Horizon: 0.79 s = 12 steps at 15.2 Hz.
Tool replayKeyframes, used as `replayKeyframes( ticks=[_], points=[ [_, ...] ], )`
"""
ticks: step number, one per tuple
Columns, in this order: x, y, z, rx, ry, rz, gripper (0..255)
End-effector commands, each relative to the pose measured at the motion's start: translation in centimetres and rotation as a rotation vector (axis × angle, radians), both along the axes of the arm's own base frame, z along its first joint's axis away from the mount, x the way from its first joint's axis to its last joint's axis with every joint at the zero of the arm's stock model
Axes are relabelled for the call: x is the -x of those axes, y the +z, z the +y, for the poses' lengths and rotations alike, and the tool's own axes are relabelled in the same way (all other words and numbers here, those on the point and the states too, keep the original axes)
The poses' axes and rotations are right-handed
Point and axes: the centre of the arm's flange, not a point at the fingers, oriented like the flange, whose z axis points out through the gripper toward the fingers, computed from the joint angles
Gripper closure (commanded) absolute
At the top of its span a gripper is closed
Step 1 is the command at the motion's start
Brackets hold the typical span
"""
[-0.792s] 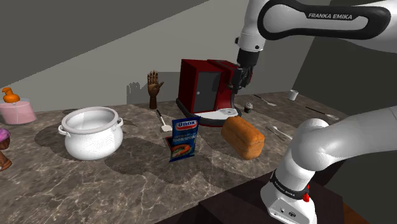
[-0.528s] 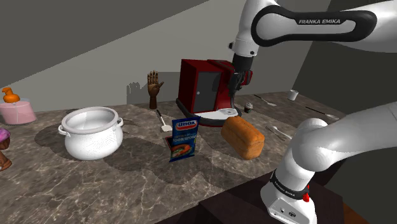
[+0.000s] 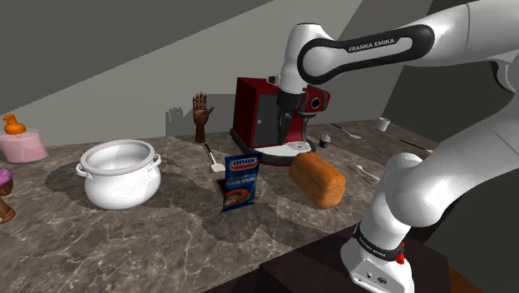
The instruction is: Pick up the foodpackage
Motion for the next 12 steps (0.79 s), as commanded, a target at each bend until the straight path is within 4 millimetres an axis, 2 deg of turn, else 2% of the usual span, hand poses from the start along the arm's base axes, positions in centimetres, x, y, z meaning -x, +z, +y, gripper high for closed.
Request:
replayKeyframes(
  ticks=[1, 5, 12],
  points=[
    [-1.2, -2.1, 1.2, -0.017, 0.120, -0.002, 0],
    [-3.2, -5.4, 3.7, -0.049, 0.330, -0.002, 0],
    [-3.2, -9.1, 3.7, -0.049, 0.330, -0.002, 0]
  ],
)
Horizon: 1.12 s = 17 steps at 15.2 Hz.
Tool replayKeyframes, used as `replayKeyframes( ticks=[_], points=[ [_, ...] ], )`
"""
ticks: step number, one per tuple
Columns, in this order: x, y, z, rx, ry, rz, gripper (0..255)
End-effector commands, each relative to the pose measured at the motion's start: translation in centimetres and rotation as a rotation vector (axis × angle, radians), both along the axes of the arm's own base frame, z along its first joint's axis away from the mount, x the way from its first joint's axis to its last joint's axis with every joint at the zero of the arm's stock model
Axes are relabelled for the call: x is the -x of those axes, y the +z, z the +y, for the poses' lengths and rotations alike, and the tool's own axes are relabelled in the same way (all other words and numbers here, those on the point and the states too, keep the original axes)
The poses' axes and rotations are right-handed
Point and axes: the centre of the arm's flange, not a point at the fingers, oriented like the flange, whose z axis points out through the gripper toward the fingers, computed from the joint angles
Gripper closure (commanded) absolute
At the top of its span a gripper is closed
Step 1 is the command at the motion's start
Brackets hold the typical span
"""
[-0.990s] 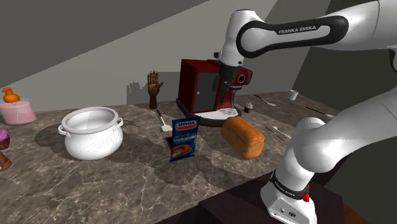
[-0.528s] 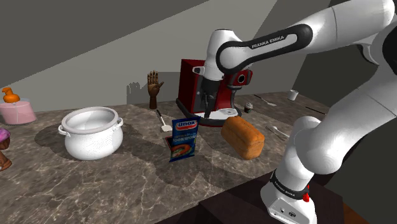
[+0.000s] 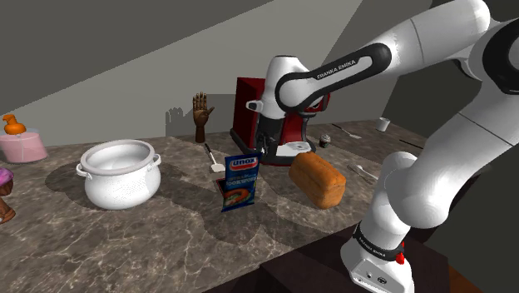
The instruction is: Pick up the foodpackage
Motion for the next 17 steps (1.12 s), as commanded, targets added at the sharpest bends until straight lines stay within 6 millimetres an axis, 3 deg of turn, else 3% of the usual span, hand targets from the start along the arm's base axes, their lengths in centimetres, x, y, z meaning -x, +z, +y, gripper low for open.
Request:
replayKeyframes(
  ticks=[1, 2, 3, 12, 17],
  points=[
    [-0.1, -0.9, 0.1, 0.000, 0.000, -0.001, 0],
    [-0.1, -0.9, 0.1, 0.000, 0.000, -0.001, 0],
    [-0.2, -0.9, 0.2, 0.000, 0.000, -0.001, 255],
    [-0.1, -0.9, 0.1, 0.000, 0.000, -0.001, 255],
    [-0.1, 1.8, 0.1, 0.000, 0.000, -0.001, 255]
  ],
)
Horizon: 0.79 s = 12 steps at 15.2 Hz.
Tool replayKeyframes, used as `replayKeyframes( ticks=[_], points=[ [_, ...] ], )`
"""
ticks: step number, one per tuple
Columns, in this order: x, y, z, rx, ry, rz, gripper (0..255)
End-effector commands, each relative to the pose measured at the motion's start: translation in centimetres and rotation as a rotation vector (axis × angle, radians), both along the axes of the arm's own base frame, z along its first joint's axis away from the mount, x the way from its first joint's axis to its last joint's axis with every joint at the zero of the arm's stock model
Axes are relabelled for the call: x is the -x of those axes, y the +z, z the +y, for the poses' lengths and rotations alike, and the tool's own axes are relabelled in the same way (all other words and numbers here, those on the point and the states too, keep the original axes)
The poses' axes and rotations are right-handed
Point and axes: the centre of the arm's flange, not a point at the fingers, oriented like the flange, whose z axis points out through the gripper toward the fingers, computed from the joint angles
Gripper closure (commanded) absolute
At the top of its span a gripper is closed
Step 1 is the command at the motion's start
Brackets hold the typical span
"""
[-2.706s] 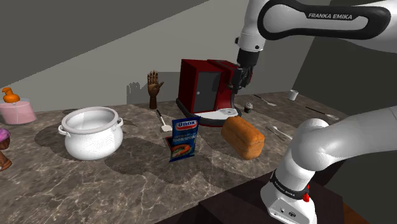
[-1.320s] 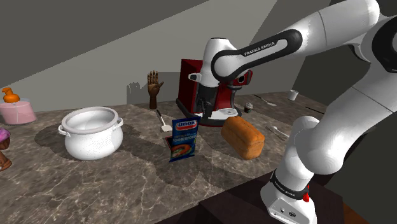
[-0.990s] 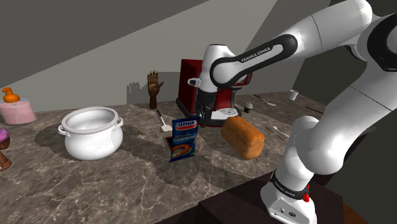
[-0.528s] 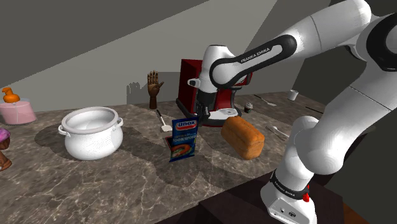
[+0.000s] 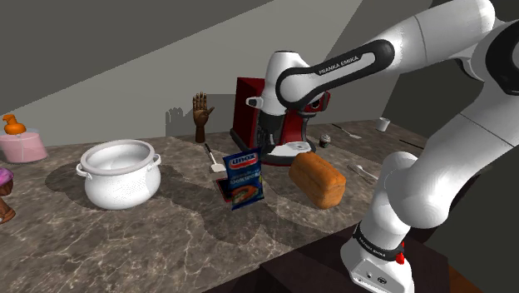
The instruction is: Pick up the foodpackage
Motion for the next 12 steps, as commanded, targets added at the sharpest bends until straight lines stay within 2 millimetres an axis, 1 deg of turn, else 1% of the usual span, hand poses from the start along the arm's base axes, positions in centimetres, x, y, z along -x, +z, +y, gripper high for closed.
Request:
replayKeyframes(
  ticks=[1, 10, 12],
  points=[
    [0.0, 1.1, 0.0, 0.000, 0.000, 0.000, 255],
    [0.0, 5.8, 0.0, 0.000, 0.000, 0.000, 255],
    [0.0, 5.9, 0.0, 0.000, 0.000, 0.000, 255]
  ],
)
